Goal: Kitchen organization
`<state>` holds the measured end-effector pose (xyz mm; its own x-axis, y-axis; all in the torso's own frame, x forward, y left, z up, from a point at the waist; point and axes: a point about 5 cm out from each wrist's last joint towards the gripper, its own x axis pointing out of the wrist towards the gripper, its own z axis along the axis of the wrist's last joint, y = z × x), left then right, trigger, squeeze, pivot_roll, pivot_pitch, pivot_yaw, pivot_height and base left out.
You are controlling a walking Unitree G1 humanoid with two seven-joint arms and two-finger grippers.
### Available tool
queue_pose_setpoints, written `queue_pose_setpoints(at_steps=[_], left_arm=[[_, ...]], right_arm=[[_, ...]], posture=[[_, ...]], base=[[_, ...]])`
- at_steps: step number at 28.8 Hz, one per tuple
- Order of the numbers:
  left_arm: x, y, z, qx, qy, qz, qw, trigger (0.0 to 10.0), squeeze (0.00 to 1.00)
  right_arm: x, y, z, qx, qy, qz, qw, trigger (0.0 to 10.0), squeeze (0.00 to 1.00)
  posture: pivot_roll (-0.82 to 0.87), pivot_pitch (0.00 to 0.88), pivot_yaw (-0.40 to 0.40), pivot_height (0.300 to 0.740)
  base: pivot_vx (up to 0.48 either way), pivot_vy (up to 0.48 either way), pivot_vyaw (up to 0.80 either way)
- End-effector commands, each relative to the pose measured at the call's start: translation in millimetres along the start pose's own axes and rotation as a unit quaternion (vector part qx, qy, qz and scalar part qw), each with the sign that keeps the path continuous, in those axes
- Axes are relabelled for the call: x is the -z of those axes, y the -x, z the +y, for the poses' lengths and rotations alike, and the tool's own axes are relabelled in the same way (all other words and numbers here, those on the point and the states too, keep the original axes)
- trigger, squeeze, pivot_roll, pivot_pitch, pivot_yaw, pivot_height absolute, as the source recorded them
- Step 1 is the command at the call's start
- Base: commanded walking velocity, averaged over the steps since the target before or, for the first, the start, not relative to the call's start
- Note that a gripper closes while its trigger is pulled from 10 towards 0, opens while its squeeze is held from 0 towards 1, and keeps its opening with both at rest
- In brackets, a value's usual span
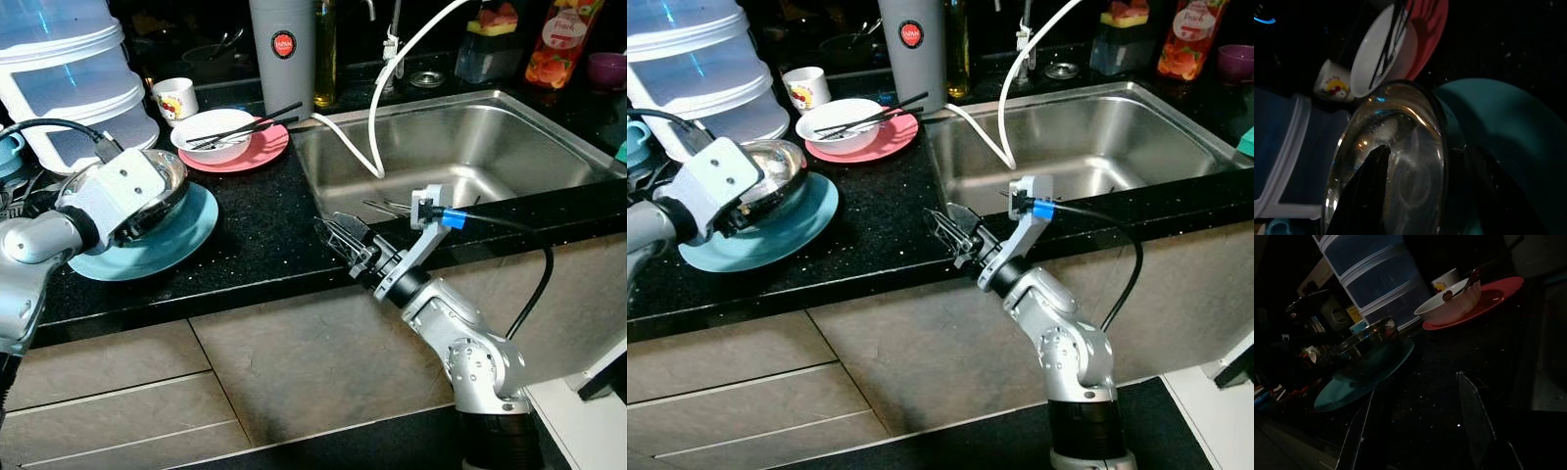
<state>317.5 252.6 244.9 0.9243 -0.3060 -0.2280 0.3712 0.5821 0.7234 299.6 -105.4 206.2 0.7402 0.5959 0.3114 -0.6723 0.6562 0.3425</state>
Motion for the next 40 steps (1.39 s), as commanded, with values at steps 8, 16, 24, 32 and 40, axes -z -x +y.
queue_pose_setpoints(at_steps=[8,16,24,32,40], left_arm=[[27.6,4.6,-12.1,0.063,0.007,0.088,0.994,10.0,0.00],[26.3,3.9,-7.0,0.043,0.020,0.085,0.995,0.0,0.00],[19.0,2.8,-1.3,0.025,0.017,0.073,0.997,0.0,0.00],[-5.9,0.7,12.1,-0.023,0.040,0.002,0.999,0.0,0.00],[-70.1,8.6,25.2,-0.048,0.149,-0.208,0.966,0.0,0.00]], right_arm=[[1.9,-1.2,5.2,-0.009,0.000,0.008,1.000,10.0,0.00],[2.1,-1.3,5.2,-0.008,0.000,0.006,1.000,10.0,0.00],[2.8,-1.5,4.5,-0.007,-0.001,0.006,1.000,10.0,0.00],[3.6,-1.5,3.3,-0.006,-0.004,0.005,1.000,10.0,0.00],[2.3,-1.3,1.6,-0.003,-0.022,-0.007,1.000,10.0,0.00]], posture=[[0.04,0.000,0.070,0.740],[0.03,0.000,0.070,0.740],[0.04,0.000,0.071,0.740],[0.04,0.000,0.067,0.740],[0.04,0.000,0.071,0.740]], base=[[0.000,0.000,0.00],[0.000,0.000,0.00],[0.000,0.000,0.00],[0.000,0.000,0.00],[0.000,0.000,-0.30]])
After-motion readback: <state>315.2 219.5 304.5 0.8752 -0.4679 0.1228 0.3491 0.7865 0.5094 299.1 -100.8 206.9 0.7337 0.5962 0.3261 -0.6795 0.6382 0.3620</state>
